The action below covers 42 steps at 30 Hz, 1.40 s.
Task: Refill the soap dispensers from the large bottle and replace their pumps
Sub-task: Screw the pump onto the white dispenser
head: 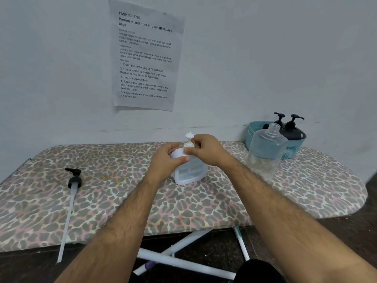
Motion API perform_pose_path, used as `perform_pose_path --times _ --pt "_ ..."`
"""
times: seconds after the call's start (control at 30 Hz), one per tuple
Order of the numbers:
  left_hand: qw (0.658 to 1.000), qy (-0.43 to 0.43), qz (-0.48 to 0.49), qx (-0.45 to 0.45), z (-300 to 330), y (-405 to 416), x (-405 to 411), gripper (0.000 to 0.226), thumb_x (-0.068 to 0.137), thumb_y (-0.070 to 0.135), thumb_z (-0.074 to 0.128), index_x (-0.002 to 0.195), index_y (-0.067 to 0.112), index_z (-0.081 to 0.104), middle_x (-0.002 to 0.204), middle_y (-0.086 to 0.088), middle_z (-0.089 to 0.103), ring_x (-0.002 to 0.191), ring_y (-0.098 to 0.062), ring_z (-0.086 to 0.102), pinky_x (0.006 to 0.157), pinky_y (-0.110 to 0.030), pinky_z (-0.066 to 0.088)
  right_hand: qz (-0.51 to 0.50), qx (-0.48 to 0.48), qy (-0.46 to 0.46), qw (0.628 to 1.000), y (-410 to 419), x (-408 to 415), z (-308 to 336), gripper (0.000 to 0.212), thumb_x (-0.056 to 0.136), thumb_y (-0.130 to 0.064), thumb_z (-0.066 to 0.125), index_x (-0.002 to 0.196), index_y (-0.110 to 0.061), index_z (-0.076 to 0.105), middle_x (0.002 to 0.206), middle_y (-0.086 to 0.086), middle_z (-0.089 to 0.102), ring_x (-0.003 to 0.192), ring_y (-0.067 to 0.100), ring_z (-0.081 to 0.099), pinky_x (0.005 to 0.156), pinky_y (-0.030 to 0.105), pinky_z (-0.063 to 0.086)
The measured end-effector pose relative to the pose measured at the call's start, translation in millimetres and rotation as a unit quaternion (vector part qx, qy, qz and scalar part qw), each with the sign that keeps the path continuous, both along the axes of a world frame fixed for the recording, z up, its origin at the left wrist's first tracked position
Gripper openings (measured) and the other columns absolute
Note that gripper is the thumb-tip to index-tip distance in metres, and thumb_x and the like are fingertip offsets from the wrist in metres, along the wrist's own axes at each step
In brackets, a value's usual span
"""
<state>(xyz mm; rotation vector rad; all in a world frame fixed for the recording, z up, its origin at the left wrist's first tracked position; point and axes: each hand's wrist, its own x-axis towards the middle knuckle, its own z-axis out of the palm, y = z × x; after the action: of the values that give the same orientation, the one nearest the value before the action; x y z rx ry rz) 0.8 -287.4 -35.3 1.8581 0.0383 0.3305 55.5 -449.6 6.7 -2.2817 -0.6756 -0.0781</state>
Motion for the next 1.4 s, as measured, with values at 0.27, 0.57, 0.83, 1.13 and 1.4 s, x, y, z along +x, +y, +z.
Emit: perform_pose_path --times 0.27,0.57,0.83,1.13,1.4 --pt "1.000 -0.007 0.017 0.007 -4 -1 0 0.068 0.073 0.025 0.085 0.133 0.013 0.056 0.124 0.003 0.064 0.111 -0.009 0.062 0.093 -0.029 0.054 -0.072 -0.060 -0.076 0.993 11 -6 -6 0.022 0.089 -0.039 0.065 0.083 -0.020 0.055 0.065 -0.014 0.046 0.071 0.014 0.049 0.073 0.030 0.033" --pt "0.999 0.001 0.000 0.049 2 0 -8 0.060 0.078 0.027 0.082 0.132 0.016 0.057 0.119 0.007 0.061 0.109 -0.011 0.060 0.092 -0.027 0.051 -0.011 0.013 0.016 1.000 -7 -4 -1 0.051 0.085 -0.038 0.073 0.127 -0.012 0.062 0.082 -0.009 0.056 0.071 0.005 0.051 0.066 0.021 0.038" --pt "0.999 0.001 0.006 0.033 -1 6 -19 0.045 0.080 0.019 0.080 0.123 0.018 0.065 0.118 0.003 0.067 0.106 -0.015 0.065 0.089 -0.035 0.055 0.052 0.054 0.162 0.984 -38 -7 -5 0.049 0.092 -0.010 0.064 0.140 -0.013 0.053 0.139 0.003 0.056 0.121 0.019 0.055 0.106 0.039 0.045" --pt "0.998 -0.061 -0.014 -0.032 45 -11 -9 0.028 0.089 0.008 0.069 0.114 0.021 0.065 0.109 0.000 0.070 0.097 -0.017 0.069 0.087 -0.039 0.058 0.004 0.086 0.078 0.993 -50 6 38 0.045 0.090 -0.006 0.067 0.134 -0.008 0.058 0.136 0.006 0.059 0.113 0.021 0.062 0.100 0.040 0.051" --pt "0.991 -0.104 -0.068 -0.051 108 -41 40 0.041 0.096 0.017 0.061 0.136 0.010 0.055 0.126 0.002 0.063 0.103 -0.002 0.063 0.079 -0.018 0.055 -0.023 0.101 0.014 0.995 -93 27 110 0.034 0.086 -0.018 0.075 0.119 -0.015 0.066 0.115 0.001 0.066 0.100 0.020 0.067 0.093 0.043 0.054"
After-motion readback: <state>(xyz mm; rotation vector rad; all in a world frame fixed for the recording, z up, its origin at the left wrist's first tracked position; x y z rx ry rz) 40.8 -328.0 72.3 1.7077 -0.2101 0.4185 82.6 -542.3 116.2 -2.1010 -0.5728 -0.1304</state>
